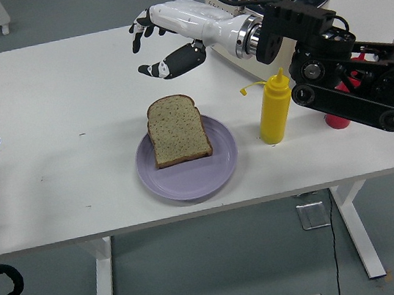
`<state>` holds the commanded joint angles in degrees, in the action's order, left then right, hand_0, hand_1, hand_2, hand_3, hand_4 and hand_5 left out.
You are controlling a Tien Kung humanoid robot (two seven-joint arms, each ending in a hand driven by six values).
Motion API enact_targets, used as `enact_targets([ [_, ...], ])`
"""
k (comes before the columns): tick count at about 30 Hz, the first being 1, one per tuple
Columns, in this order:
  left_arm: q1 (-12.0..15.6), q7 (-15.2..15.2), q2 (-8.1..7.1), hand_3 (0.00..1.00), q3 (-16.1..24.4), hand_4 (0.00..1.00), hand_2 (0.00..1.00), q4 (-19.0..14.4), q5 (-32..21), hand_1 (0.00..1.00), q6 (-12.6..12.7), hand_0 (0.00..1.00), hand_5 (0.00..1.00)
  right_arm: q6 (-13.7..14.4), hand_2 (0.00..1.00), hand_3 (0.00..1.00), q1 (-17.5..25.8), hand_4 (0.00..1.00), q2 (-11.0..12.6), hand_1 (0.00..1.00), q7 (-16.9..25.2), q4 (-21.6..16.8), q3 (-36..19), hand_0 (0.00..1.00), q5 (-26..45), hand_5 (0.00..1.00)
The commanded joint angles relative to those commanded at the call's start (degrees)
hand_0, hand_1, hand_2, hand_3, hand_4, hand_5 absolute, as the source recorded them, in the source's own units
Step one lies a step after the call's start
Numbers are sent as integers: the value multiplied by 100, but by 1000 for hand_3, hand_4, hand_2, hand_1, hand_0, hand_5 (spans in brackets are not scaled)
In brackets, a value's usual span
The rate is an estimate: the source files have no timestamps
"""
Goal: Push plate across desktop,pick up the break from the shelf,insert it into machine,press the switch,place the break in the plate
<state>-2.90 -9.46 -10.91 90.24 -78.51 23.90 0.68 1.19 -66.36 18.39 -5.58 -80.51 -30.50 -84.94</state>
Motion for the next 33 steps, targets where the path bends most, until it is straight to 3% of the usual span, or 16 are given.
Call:
enact_targets([
  [7,7,-3,-5,802,8,632,939,1,-1,860,3,814,998,362,803,835,142,669,403,739,544,-562,-1174,678,885,375],
  [8,9,-4,-5,802,11,632,938,0,-1,859,3,814,998,386,825,820,183,591,454,770,608,-571,-1336,767,1048,368],
  [13,23,-7,0,802,33,632,938,-6,-5,859,2,814,998,517,825,820,659,591,811,770,854,-478,-2324,767,2099,368],
  [15,30,-8,4,802,43,632,938,-8,-7,859,4,815,998,587,827,802,889,555,950,789,917,-399,-2704,815,2496,402],
  [19,44,-11,7,802,62,632,938,-14,-13,859,4,815,998,619,827,802,1399,555,1158,789,862,-98,-3543,815,3363,402],
  [20,46,-10,8,802,62,632,938,-15,-14,859,4,816,998,604,811,785,1519,508,1189,793,824,-23,-3715,836,3540,494],
  [25,47,-12,12,802,59,632,938,-21,-17,859,2,816,998,521,811,785,2228,508,1257,793,680,260,-4725,836,4562,494],
  [26,47,-12,13,802,59,633,938,-22,-17,859,2,816,998,512,806,781,2336,490,1259,795,669,282,-4892,842,4734,536],
  [31,57,-15,14,802,54,633,938,-23,-20,859,4,816,998,347,806,781,3086,490,1182,795,594,395,-5807,842,5644,536],
  [32,57,-15,16,802,47,632,938,-22,-21,858,3,817,998,270,798,777,3232,532,1151,800,570,398,-5958,845,5793,441],
  [33,57,-15,18,802,39,632,938,-21,-20,858,3,817,998,189,798,777,3400,532,1117,800,548,399,-6125,845,5962,441],
])
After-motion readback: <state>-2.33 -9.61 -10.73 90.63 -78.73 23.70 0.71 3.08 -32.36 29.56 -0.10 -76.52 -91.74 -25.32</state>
